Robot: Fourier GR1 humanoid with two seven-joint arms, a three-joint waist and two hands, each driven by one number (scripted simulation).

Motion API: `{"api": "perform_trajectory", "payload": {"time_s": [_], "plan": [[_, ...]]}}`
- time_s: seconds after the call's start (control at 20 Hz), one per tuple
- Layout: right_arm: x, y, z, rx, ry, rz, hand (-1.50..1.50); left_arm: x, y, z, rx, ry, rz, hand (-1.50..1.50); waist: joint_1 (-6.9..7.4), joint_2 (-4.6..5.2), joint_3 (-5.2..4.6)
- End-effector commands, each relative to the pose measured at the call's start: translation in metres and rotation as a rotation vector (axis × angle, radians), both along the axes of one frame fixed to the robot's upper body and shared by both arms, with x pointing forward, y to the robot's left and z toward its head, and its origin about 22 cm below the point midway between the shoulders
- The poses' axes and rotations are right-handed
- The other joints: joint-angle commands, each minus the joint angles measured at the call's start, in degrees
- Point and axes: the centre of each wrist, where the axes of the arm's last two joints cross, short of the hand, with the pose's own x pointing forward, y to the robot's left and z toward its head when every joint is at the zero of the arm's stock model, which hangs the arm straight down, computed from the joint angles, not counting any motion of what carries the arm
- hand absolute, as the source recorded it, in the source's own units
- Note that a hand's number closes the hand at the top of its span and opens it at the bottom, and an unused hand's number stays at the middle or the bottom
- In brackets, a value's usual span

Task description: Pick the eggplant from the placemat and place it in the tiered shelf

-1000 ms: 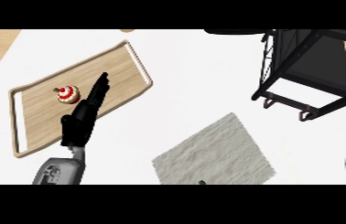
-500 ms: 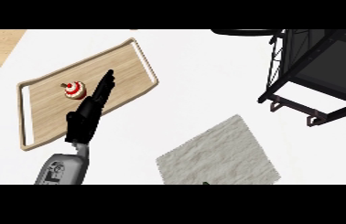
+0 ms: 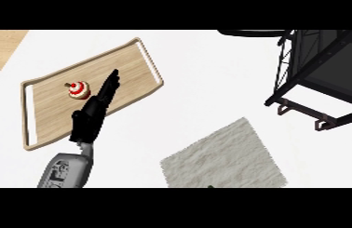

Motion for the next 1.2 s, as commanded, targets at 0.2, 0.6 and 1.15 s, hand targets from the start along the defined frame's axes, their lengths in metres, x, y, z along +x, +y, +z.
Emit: {"api": "perform_trajectory", "payload": {"time_s": [0.2,0.6,1.15], "plan": [[0.047,0.025,-0.040,-0.021,-0.072,0.054,1.50,-0.005,0.010,-0.011,-0.018,-0.013,0.015,0.00,-0.90,-0.18,0.00],[0.084,0.078,-0.054,-0.028,-0.155,0.093,1.50,0.007,0.001,0.001,-0.004,-0.010,0.043,0.00,-1.59,-0.41,-0.02],[0.133,0.073,-0.077,0.242,0.022,0.215,1.50,-0.007,0.007,-0.013,0.022,0.001,0.018,0.00,-0.38,-0.03,0.02]]}}
